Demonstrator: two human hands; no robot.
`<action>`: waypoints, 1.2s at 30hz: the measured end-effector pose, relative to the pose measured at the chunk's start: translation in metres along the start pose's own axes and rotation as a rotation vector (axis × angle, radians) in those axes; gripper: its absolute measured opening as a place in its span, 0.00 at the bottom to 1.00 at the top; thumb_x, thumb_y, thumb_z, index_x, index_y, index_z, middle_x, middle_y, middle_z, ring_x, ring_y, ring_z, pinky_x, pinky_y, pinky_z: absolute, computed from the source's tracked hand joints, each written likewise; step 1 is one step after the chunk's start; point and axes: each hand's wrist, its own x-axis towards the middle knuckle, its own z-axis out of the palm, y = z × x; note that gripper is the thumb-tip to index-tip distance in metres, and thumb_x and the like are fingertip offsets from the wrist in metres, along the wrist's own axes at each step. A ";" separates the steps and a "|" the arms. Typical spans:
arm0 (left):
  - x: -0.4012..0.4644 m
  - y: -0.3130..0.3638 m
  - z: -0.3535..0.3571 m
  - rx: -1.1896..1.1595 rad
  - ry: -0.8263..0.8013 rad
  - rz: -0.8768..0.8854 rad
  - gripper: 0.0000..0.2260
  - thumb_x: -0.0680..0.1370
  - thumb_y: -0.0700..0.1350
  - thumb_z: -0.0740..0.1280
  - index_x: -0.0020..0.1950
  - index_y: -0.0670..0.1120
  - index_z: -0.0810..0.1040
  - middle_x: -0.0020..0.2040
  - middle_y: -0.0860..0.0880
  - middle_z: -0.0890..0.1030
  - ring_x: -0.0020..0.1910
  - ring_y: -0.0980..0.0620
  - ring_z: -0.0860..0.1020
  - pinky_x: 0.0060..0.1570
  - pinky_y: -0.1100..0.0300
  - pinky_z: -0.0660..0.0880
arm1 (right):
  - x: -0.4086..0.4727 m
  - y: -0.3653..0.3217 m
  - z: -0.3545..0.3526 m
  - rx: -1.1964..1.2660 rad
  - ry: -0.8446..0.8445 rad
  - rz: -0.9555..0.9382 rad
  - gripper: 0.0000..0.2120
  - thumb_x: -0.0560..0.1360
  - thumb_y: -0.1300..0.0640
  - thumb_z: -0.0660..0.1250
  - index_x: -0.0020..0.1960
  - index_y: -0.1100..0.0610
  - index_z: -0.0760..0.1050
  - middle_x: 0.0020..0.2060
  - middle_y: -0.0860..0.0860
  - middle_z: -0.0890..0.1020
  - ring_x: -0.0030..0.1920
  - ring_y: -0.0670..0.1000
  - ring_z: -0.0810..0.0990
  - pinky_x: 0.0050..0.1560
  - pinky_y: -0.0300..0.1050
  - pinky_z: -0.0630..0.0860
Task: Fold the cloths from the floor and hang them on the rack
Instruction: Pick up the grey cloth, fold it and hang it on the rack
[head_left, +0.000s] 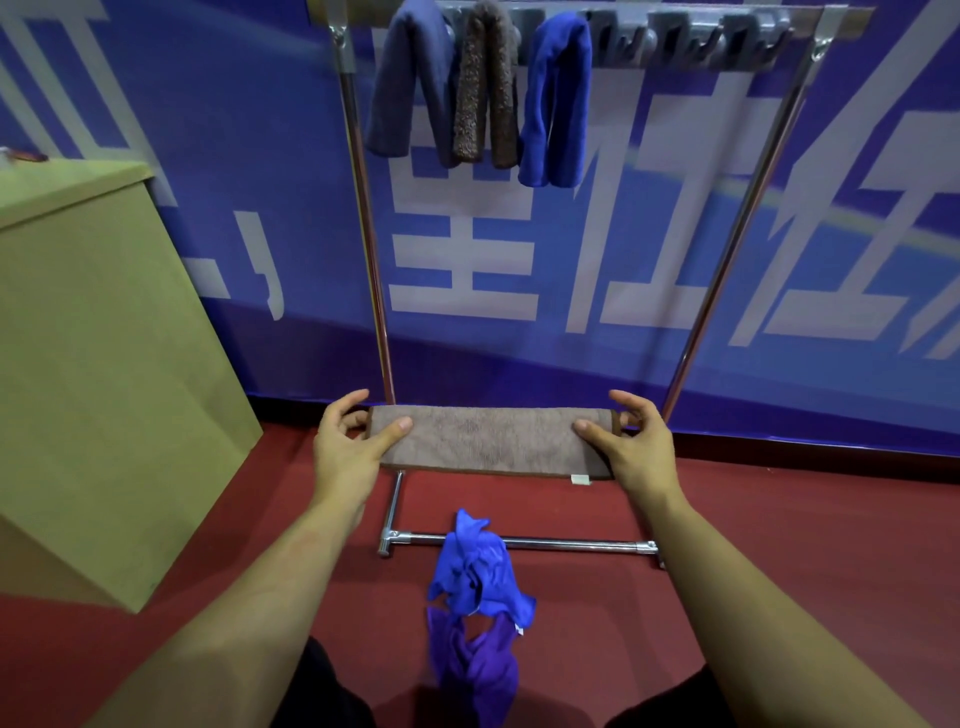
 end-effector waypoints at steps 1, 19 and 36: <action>0.002 -0.001 -0.001 -0.041 -0.010 -0.032 0.31 0.67 0.39 0.81 0.69 0.48 0.75 0.60 0.45 0.80 0.57 0.53 0.81 0.61 0.52 0.79 | 0.001 0.002 0.000 0.001 -0.021 0.018 0.31 0.68 0.59 0.81 0.68 0.56 0.74 0.52 0.50 0.76 0.47 0.45 0.78 0.40 0.26 0.75; 0.000 -0.004 0.002 -0.042 -0.152 -0.052 0.16 0.72 0.42 0.77 0.59 0.42 0.80 0.52 0.44 0.86 0.56 0.47 0.84 0.63 0.50 0.78 | 0.008 0.032 -0.019 -0.505 -0.484 0.100 0.14 0.66 0.60 0.82 0.46 0.60 0.80 0.34 0.51 0.82 0.31 0.41 0.77 0.32 0.33 0.74; -0.017 -0.009 0.017 0.565 -0.560 0.271 0.11 0.68 0.43 0.81 0.43 0.55 0.83 0.42 0.62 0.85 0.43 0.65 0.82 0.47 0.73 0.72 | -0.027 0.011 0.035 -0.435 -0.723 -0.079 0.18 0.65 0.52 0.83 0.50 0.50 0.80 0.46 0.49 0.86 0.41 0.45 0.81 0.45 0.36 0.78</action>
